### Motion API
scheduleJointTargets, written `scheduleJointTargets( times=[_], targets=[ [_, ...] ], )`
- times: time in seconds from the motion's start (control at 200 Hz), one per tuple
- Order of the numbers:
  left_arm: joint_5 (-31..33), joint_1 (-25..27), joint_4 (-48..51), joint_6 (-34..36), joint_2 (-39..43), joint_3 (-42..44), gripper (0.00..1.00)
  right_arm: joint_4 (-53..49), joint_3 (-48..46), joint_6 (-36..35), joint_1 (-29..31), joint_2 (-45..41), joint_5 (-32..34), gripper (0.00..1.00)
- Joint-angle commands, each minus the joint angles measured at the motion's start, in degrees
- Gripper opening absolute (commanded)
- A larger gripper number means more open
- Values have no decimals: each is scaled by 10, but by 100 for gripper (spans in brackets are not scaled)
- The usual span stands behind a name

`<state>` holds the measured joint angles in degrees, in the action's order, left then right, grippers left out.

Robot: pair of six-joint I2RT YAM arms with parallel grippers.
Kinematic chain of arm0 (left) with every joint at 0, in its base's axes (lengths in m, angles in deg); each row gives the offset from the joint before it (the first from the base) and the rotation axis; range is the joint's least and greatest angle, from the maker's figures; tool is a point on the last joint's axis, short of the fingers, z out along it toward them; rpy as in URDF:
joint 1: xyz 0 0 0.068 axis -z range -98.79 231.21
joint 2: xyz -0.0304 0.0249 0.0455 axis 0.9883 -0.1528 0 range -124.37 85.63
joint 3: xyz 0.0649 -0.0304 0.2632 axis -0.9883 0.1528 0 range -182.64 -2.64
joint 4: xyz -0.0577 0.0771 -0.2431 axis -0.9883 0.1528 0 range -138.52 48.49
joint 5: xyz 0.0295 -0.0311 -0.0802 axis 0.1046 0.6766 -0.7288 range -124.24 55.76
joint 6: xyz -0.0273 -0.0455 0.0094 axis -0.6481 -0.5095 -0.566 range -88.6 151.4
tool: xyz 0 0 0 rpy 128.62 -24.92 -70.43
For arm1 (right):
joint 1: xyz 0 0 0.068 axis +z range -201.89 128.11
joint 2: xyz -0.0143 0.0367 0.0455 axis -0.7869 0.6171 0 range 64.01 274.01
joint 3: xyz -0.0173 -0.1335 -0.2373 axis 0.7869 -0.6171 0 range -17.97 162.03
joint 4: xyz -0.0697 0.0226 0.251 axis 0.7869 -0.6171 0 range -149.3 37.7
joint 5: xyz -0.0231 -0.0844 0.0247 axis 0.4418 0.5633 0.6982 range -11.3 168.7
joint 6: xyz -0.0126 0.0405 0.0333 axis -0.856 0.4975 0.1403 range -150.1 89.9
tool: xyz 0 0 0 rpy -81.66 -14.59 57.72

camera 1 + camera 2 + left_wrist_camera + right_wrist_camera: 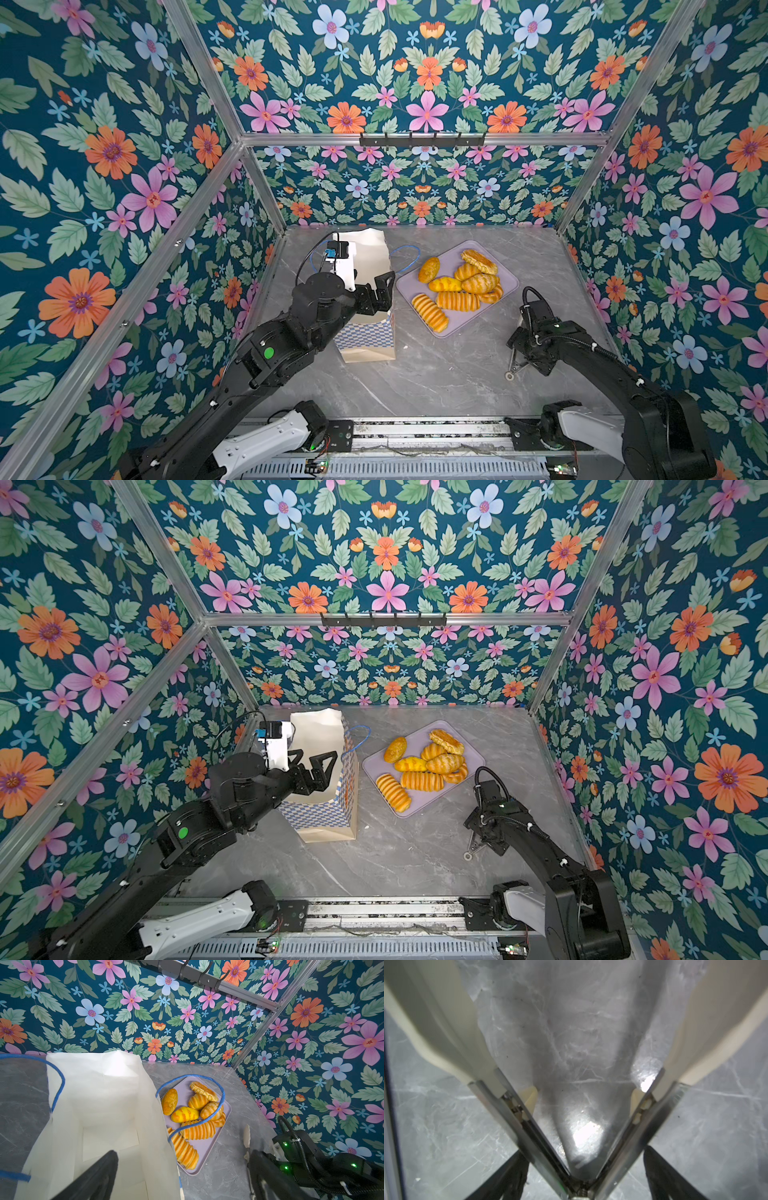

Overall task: Place the fake bread into the paper bag
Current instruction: 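Move the tongs over the bread tray while the left gripper raises the bag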

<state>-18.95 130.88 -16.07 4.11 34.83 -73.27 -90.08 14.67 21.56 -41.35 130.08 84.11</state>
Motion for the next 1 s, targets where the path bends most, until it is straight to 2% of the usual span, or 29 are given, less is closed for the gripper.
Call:
scheduleJointTargets(
  times=[0.0, 0.315, 0.615, 0.77, 0.995],
  targets=[
    [10, -1, 5, -1, 0, -4, 100, 29, -5, 25, 0, 7, 20, 85],
    [16, 0, 11, -3, 4, -2, 100, 45, -3, 27, 0, 53, 36, 80],
    [16, 0, 12, -6, 7, 0, 100, 40, 3, 19, 0, 59, 38, 73],
    [17, 0, 16, -7, 11, -1, 100, 17, 7, 9, 0, 20, 41, 69],
    [31, 0, 39, 5, 5, -35, 100, -65, 69, -63, 0, -75, 49, 62]
  ],
)
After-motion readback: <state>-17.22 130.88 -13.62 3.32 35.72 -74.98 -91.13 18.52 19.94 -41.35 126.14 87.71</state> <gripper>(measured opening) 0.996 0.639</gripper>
